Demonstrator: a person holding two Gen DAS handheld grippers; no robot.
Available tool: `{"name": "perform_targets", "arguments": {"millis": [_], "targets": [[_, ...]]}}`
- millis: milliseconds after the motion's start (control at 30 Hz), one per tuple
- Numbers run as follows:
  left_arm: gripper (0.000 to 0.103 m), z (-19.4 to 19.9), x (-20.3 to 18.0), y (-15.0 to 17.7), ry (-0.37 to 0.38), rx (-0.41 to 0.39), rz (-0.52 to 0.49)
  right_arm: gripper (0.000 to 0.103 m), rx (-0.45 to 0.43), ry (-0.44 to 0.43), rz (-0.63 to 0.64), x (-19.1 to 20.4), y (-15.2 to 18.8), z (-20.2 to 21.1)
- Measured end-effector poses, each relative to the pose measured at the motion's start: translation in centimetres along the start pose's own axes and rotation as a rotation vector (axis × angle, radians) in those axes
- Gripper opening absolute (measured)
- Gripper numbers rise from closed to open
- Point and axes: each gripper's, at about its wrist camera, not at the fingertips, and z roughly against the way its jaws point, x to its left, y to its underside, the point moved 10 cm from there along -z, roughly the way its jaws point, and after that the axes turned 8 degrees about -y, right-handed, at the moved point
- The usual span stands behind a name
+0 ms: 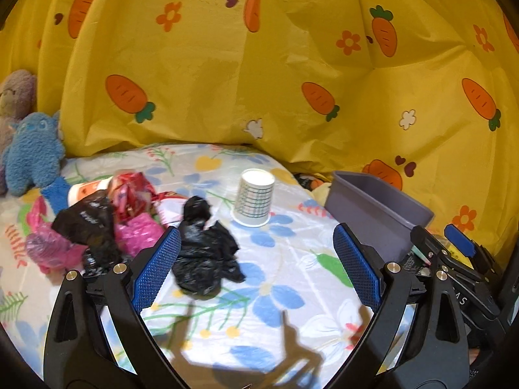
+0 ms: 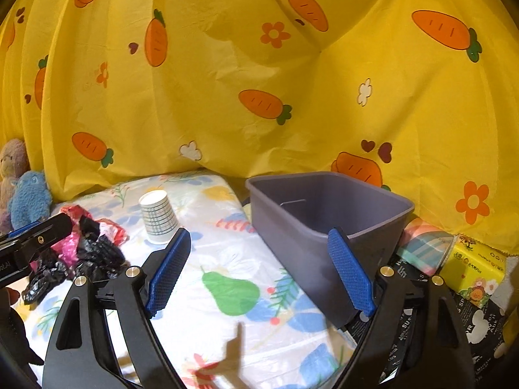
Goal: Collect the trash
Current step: 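Move both open tools back toward the black plastic bags, then grasp a black bag with the right tool while the left tool grasps another black bag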
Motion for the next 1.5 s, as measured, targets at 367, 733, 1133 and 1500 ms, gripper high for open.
{"name": "perform_targets", "arguments": {"millis": [367, 733, 1133, 1500], "targets": [[0.093, 1.4, 14.1, 3.2, -0.274, 0.011, 0.093, 0.083, 0.175, -0.254, 0.128, 13.3, 3.9, -4.7], [0.093, 1.8, 17.5, 4.1, -0.297, 0.027, 0.11, 0.066, 0.37, -0.311, 0.139, 18.9, 5.6, -11.1], [0.081, -0.8, 16.0, 4.8, -0.272, 0.098, 0.069, 0.007, 0.432, -0.368, 0.108, 18.7, 7.1, -12.3], [0.055, -4.7, 14.6, 5.5, -0.244, 0.208, 0.054, 0.006, 0.298, -0.392, 0.108, 15.7, 5.6, -7.2]]}}
